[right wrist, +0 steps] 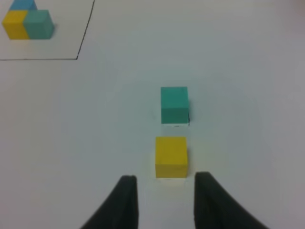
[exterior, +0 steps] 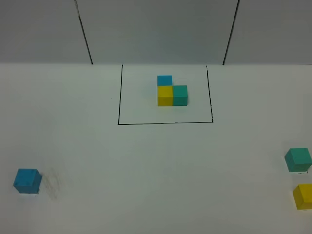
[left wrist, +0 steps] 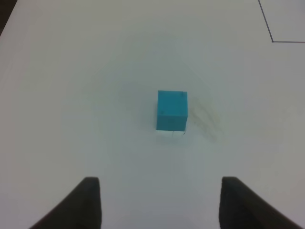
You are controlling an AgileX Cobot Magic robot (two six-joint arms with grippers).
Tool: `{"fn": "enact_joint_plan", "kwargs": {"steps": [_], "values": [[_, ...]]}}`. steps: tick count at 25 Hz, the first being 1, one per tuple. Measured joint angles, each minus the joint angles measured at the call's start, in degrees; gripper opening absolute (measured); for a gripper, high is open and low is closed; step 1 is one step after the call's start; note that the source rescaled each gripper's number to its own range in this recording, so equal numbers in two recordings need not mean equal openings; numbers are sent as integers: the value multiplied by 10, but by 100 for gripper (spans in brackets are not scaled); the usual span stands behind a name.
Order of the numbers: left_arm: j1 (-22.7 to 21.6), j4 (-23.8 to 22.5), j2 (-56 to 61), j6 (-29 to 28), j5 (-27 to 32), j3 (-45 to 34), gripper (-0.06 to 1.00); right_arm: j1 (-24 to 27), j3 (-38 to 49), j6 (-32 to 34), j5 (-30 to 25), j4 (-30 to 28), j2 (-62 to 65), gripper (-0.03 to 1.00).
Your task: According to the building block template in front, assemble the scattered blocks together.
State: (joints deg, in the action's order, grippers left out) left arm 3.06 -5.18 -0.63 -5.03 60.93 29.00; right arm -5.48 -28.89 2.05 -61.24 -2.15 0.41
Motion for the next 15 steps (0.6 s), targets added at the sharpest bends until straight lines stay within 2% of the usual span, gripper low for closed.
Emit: {"fn": "enact_joint_plan", "kwargs": {"steps": [15], "values": [[0,0,0,0,0,0,21,0,0,0,0,0,0,0]]}}
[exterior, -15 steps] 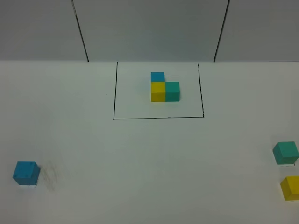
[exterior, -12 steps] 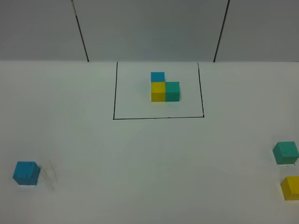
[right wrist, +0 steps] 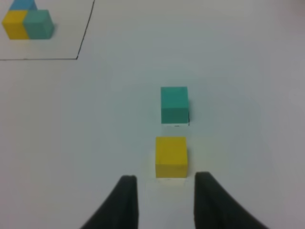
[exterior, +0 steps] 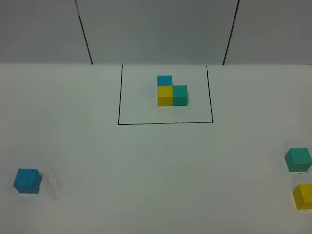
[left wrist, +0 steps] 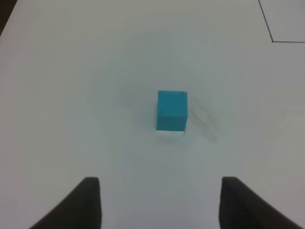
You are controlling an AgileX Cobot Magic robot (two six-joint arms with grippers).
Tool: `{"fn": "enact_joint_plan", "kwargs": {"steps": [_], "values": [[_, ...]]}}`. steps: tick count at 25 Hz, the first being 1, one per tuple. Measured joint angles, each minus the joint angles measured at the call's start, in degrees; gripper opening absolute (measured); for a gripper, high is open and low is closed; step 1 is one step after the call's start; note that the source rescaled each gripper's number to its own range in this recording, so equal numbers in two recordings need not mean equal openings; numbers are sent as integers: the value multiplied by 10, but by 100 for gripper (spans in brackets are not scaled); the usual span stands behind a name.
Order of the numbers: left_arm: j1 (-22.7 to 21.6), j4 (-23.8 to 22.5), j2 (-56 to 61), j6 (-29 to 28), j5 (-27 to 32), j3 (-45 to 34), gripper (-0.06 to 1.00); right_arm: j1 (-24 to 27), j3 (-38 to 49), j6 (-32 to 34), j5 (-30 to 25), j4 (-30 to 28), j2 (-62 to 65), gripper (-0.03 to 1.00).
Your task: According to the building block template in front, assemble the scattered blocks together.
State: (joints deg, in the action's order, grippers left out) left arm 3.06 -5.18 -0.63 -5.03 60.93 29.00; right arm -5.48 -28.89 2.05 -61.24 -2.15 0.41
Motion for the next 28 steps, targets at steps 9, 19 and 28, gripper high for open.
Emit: {"fn": "enact_joint_plan", "kwargs": {"steps": [9,19,28], "values": [[0,0,-4,-16,0,0,21,0,0,0,0,0,0,0],[0,-4,-296,-120,-29,93,77,0,0,0,0,0,0,0],[0,-13,-618,-122,-134,165,86,0,0,0,0,0,0,0]]}}
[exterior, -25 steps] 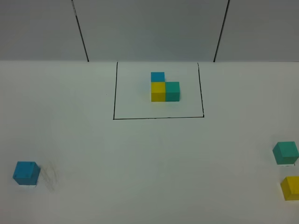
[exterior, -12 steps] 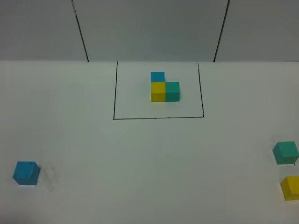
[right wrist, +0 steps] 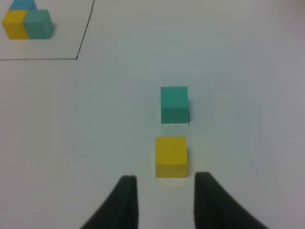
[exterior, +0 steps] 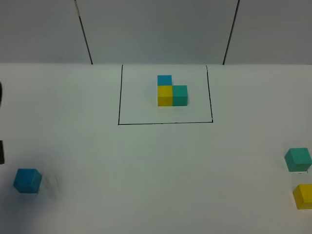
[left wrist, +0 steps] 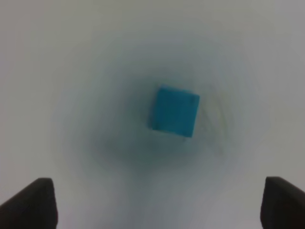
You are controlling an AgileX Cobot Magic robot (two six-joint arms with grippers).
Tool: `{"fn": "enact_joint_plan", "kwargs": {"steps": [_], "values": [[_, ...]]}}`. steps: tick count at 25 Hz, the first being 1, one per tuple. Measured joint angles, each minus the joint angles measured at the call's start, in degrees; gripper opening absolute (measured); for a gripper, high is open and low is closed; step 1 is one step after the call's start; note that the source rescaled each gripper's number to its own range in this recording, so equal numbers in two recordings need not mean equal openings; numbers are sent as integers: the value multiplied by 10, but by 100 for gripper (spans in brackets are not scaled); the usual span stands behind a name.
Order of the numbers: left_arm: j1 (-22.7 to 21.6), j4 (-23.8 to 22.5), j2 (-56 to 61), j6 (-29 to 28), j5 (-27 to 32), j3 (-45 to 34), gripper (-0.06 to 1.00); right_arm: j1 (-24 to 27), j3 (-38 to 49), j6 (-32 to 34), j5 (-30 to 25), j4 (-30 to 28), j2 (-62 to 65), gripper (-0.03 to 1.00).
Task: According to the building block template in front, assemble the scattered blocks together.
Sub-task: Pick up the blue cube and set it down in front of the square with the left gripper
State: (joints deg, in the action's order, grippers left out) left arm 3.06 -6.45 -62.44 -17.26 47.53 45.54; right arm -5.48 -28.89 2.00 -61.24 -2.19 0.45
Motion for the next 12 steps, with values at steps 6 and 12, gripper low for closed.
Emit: {"fn": "enact_joint_plan", "kwargs": {"steps": [6,12], "values": [[0,13,-138,18,-63,1,84,0,0,0,0,0,0,0],[0,13,-221,20,-113,1,81,0,0,0,0,0,0,0]]}}
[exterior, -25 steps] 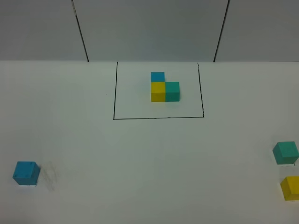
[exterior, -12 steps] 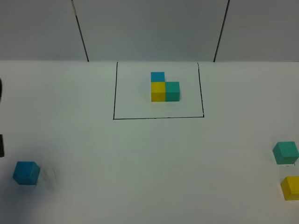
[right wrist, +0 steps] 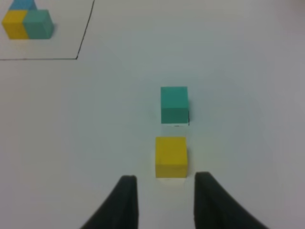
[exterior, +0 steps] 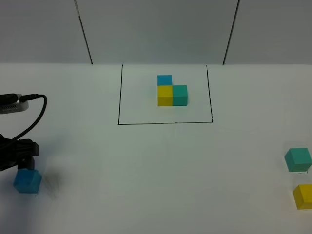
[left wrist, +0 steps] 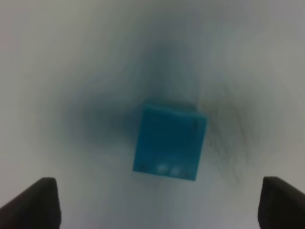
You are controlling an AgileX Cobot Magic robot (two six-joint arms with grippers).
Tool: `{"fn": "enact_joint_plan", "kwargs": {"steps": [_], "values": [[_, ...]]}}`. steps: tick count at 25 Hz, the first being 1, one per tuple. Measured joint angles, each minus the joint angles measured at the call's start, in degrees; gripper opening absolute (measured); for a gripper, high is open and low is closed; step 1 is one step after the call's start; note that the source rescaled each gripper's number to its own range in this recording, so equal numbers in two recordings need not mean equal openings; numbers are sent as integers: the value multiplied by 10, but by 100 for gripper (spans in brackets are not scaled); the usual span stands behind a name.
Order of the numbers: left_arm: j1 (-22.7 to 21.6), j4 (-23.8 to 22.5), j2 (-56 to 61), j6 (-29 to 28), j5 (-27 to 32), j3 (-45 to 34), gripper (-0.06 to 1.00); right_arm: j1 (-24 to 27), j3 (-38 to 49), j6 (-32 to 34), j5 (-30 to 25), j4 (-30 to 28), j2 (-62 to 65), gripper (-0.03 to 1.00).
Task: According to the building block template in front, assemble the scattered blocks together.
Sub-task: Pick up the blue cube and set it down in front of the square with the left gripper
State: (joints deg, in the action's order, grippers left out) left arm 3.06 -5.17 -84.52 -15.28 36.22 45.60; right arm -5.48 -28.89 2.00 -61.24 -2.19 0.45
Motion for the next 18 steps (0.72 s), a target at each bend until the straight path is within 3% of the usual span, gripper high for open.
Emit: {"fn": "enact_joint_plan", "kwargs": {"steps": [18], "values": [[0,2,-133,0,-73,0,72,0,0,0,0,0,0,0]]}}
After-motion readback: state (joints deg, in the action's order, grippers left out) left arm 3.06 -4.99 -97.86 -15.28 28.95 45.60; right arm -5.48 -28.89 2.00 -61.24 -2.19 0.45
